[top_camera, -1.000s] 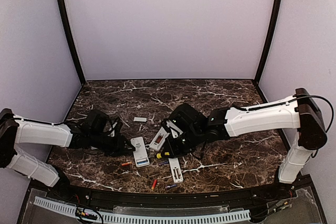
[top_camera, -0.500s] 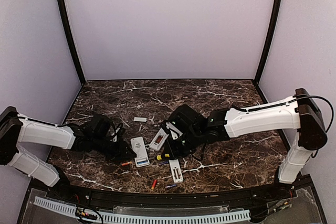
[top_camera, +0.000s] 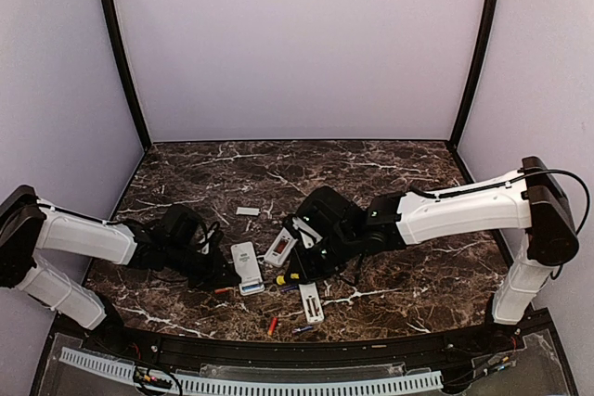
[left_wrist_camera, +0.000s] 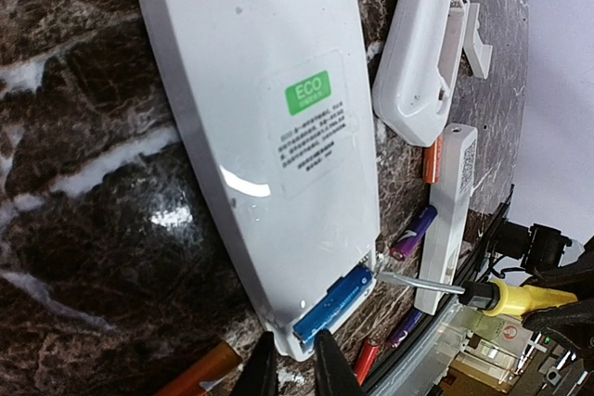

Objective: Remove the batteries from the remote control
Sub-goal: Remove the battery from the remote control without the battery cover.

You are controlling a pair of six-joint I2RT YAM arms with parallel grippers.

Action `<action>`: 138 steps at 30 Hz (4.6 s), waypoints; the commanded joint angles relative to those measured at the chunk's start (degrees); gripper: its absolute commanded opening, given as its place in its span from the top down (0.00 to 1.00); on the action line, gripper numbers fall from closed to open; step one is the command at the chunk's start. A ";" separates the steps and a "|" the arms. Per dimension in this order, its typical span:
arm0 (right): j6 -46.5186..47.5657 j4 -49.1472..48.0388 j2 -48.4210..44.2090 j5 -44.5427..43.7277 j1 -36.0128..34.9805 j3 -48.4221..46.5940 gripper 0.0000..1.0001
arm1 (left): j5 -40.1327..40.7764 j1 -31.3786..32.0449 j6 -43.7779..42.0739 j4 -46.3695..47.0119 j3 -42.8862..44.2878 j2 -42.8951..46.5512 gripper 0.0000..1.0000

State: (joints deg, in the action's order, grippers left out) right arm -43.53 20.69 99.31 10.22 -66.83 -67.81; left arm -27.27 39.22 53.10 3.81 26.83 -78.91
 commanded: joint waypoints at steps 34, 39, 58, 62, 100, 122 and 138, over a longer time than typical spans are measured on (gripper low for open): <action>-0.71 1.48 0.27 -2.85 -0.90 -2.42 1.00 | -0.42 1.03 0.69 1.82 -1.58 -2.56 0.99; -0.53 1.28 -0.01 -3.27 -0.94 -2.51 1.00 | -0.38 0.99 0.73 1.80 -1.53 -2.60 0.99; -0.66 0.90 0.66 -3.58 -0.91 -2.54 1.00 | -0.35 1.18 0.69 1.64 -1.42 -2.85 1.00; -0.64 1.23 0.83 -3.80 -0.89 -2.49 1.00 | -0.34 1.21 0.69 1.70 -1.36 -2.82 1.00; -5.21 -6.96 1.86 8.22 -0.24 -0.67 1.00 | -0.42 1.71 0.86 2.16 -1.52 -2.54 1.00; -13.13 -25.60 -1.42 17.99 2.03 5.75 1.00 | -0.35 1.91 0.95 2.43 -1.54 -2.72 1.00; -8.48 -15.61 -5.05 8.20 2.02 4.84 1.00 | 3.88 1.83 -0.08 -4.00 -1.29 3.52 0.97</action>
State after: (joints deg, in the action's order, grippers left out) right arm -55.29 0.16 97.51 23.97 -64.77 -61.32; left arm -26.28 40.77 54.17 4.95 26.06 -79.11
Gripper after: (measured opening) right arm 0.133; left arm 0.018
